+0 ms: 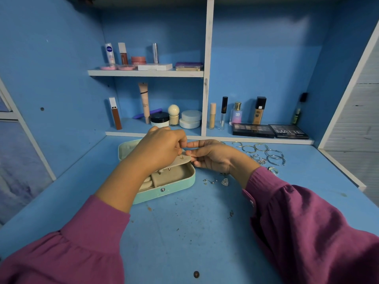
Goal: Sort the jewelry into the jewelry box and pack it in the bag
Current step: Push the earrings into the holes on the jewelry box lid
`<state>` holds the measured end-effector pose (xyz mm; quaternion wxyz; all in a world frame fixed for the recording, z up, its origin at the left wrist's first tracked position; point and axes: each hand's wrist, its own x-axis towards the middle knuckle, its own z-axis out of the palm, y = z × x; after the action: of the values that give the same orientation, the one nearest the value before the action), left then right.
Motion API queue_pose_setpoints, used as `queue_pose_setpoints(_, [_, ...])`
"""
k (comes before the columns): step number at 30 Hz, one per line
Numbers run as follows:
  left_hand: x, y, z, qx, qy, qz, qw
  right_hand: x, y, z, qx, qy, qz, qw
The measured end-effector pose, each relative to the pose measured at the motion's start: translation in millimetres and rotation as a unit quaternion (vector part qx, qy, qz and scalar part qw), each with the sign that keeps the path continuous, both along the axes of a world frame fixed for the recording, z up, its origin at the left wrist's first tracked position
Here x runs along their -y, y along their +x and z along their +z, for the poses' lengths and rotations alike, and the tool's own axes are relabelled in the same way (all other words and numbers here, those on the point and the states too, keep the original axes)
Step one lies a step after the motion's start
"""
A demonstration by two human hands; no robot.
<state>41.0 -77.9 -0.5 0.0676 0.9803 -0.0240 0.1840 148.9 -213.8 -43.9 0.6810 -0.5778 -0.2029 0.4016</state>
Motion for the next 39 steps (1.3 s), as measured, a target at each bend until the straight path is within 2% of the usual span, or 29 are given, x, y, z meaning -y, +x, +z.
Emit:
queue_pose_setpoints(11, [0.3,1.6,-1.3,0.002,0.006,0.000,1.000,1.3,-3.1,3.3,-0.003,-0.002,-0.001,1.000])
queue_pose_setpoints(21, [-4.8,2.6,-3.0,-0.032,-0.034,0.002,0.999,2.9,-6.8,4.5,0.005,0.002,-0.005,1.000])
queue_pose_setpoints(24, [-13.9,-1.6,2.0,-0.042,-0.098,0.017,0.994,3.0,-8.2,6.2,0.026,-0.006,0.007,1.000])
queue_pose_setpoints(27, [-31.9,-10.1,9.9,0.002,-0.215,0.018,0.977,4.2,-7.2,7.3,0.028,-0.006,0.019,0.999])
queue_pose_setpoints(30, [-57.4,-20.5,8.8,0.016,-0.283,0.024,0.959,6.1,-7.4,8.5,0.031,0.000,0.025,0.999])
queue_pose_setpoints(39, [-124.9,-47.5,-27.7,-0.067,-0.427,0.075,0.899,-4.3,-18.4,6.8,0.124,0.069,-0.053,0.989])
